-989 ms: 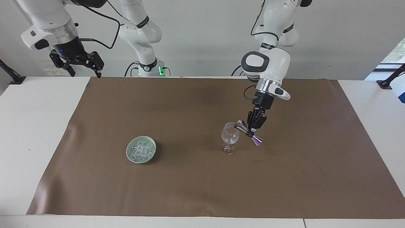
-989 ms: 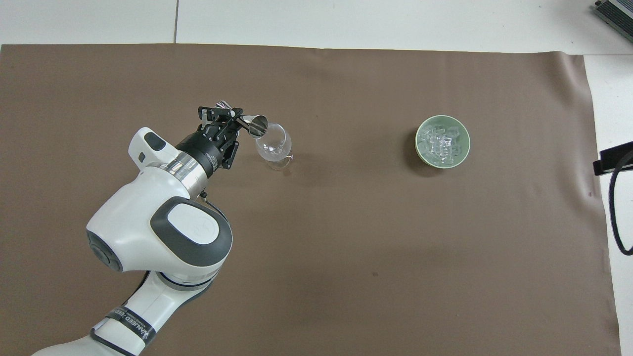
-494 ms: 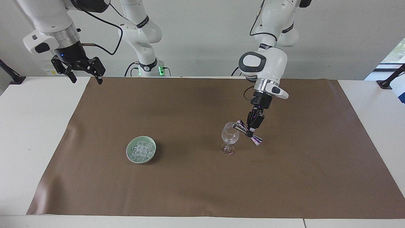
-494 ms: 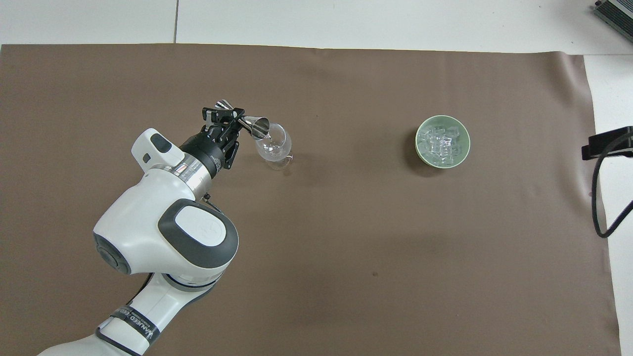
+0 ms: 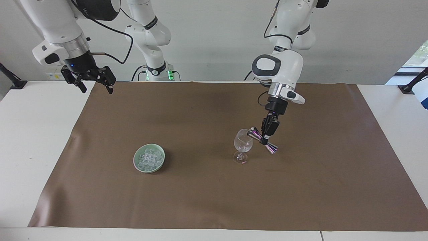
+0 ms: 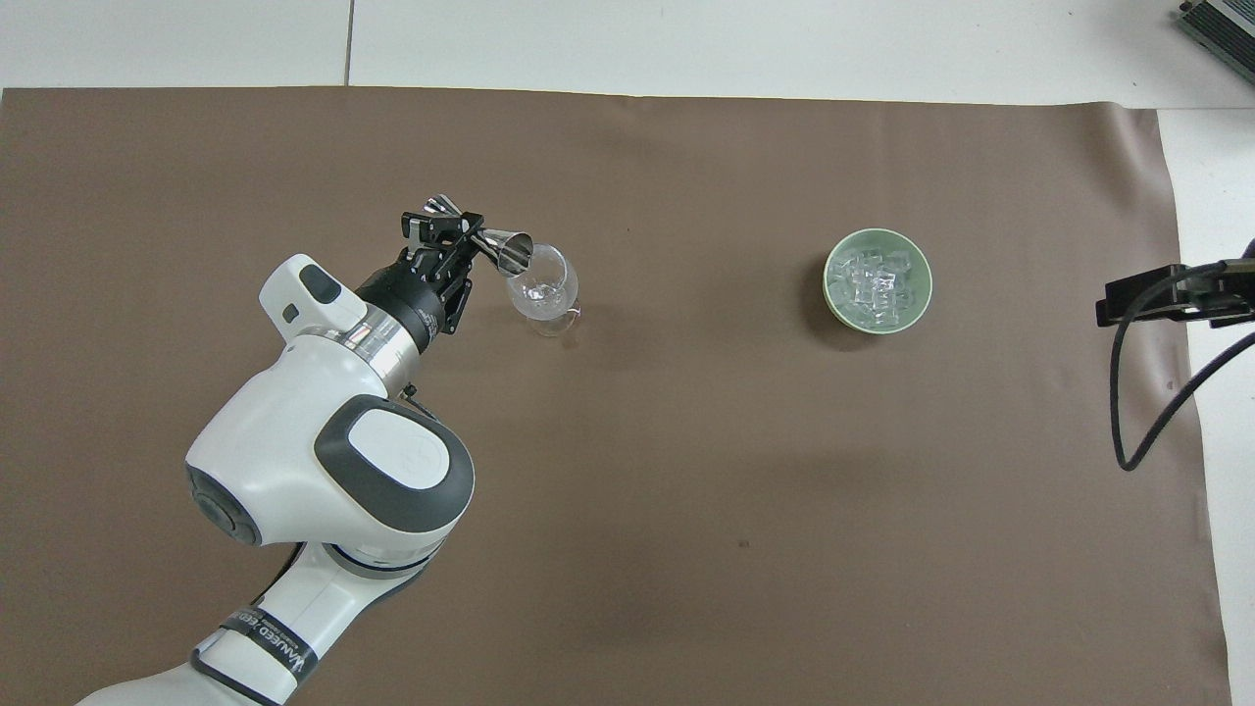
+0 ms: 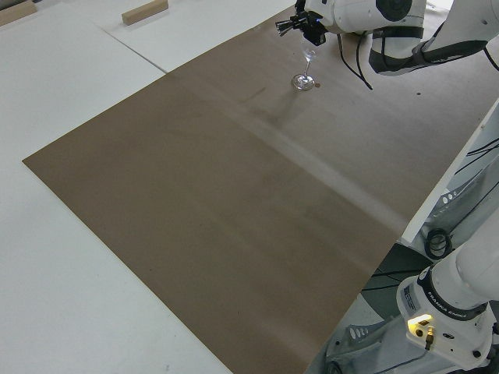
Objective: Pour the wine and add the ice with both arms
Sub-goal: 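Tip the metal cup further over the glass with the left gripper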
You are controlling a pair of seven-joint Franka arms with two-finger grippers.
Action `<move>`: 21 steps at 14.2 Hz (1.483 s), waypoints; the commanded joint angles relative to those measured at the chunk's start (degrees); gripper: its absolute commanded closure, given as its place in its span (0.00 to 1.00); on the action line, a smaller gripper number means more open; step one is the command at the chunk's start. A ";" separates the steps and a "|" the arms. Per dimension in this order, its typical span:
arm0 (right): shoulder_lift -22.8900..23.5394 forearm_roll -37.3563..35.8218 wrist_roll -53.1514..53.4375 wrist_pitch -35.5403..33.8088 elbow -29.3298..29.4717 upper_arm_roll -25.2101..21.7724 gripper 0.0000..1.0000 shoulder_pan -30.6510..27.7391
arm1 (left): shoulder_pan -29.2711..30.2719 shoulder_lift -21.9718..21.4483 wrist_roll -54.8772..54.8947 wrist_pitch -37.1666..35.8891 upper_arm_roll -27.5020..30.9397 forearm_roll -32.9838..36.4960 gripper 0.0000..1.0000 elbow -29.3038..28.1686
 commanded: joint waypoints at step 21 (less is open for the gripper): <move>-1.85 2.99 -0.50 1.86 -2.31 0.00 0.00 -0.68 | -2.43 2.25 7.92 5.85 0.78 0.76 1.00 2.23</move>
